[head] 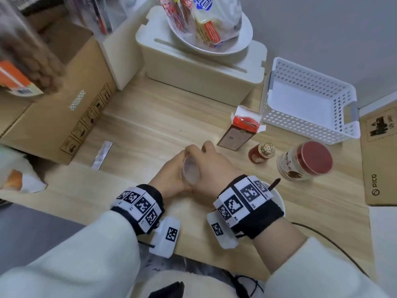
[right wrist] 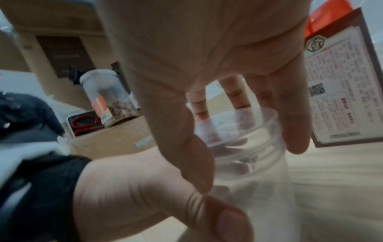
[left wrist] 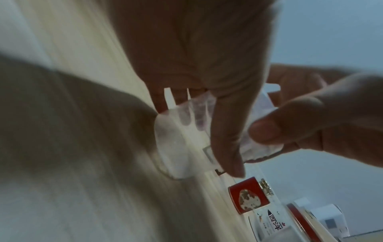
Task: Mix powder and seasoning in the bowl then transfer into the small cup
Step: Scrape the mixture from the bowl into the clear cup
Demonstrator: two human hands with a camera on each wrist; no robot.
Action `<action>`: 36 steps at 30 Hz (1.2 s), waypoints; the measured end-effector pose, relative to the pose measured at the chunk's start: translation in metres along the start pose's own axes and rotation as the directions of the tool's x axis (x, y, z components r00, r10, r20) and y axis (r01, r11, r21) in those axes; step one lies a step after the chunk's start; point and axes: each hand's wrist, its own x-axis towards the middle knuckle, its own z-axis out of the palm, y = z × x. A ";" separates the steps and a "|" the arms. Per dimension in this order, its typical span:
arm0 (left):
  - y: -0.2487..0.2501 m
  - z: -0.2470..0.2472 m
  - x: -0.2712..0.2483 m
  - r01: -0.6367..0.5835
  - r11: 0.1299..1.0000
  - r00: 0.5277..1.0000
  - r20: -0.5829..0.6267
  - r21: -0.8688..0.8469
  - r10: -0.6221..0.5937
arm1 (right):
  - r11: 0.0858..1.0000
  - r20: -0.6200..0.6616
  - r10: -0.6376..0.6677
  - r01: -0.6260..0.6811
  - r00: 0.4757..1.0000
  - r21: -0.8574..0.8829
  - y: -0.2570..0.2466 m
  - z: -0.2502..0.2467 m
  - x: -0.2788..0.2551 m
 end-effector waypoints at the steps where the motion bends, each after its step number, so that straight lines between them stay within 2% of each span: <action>1: 0.001 -0.003 -0.001 -0.020 1.000 1.000 0.003 -0.002 0.020 | 0.999 -0.005 0.000 0.000 1.000 0.051 0.001 -0.002 -0.001; 5: -0.006 -0.017 -0.007 -0.030 1.000 0.999 -0.025 -0.006 0.030 | 0.952 -0.006 0.002 0.000 1.000 0.305 0.002 -0.014 -0.003; 7: -0.010 -0.023 -0.011 -0.024 0.997 0.999 -0.029 -0.070 0.022 | 0.889 0.007 0.017 -0.018 1.000 0.458 0.006 -0.024 -0.002; 10: -0.013 -0.031 -0.015 -0.036 0.994 0.999 -0.043 -0.107 0.032 | 0.779 0.006 0.127 -0.104 0.992 0.619 0.020 -0.032 0.001; 14: -0.018 -0.040 -0.024 -0.045 0.988 0.994 -0.106 -0.147 0.029 | 0.800 0.090 0.205 -0.220 0.975 0.558 0.031 -0.014 0.008; 18: -0.020 -0.043 -0.036 -0.067 0.987 0.992 -0.119 -0.147 0.050 | 0.799 0.124 0.173 -0.212 0.977 0.562 0.032 0.005 0.014; 21: -0.023 -0.043 -0.041 -0.074 0.986 0.991 -0.121 -0.148 0.056 | 0.798 0.092 0.182 -0.202 0.979 0.568 0.032 0.013 0.017; 26: -0.022 -0.039 -0.048 -0.074 0.986 0.990 -0.128 -0.151 0.054 | 0.857 -0.007 0.134 -0.112 0.991 0.504 0.034 0.024 0.018; 30: -0.018 -0.033 -0.052 -0.061 0.988 0.995 -0.086 -0.144 0.049 | 0.905 0.014 0.129 -0.123 0.992 0.408 0.040 0.026 0.016; 32: -0.016 -0.029 -0.053 -0.053 0.988 0.998 -0.051 -0.147 0.046 | 0.917 -0.017 0.122 -0.106 0.992 0.384 0.044 0.021 0.010; 34: -0.011 -0.024 -0.053 -0.049 0.989 0.999 -0.009 -0.139 0.048 | 0.911 -0.083 0.116 -0.072 0.990 0.407 0.048 0.013 -0.002; 36: -0.004 -0.016 -0.051 -0.053 0.991 0.997 0.041 -0.120 0.058 | 0.867 -0.165 0.138 -0.038 0.977 0.497 0.057 0.003 -0.021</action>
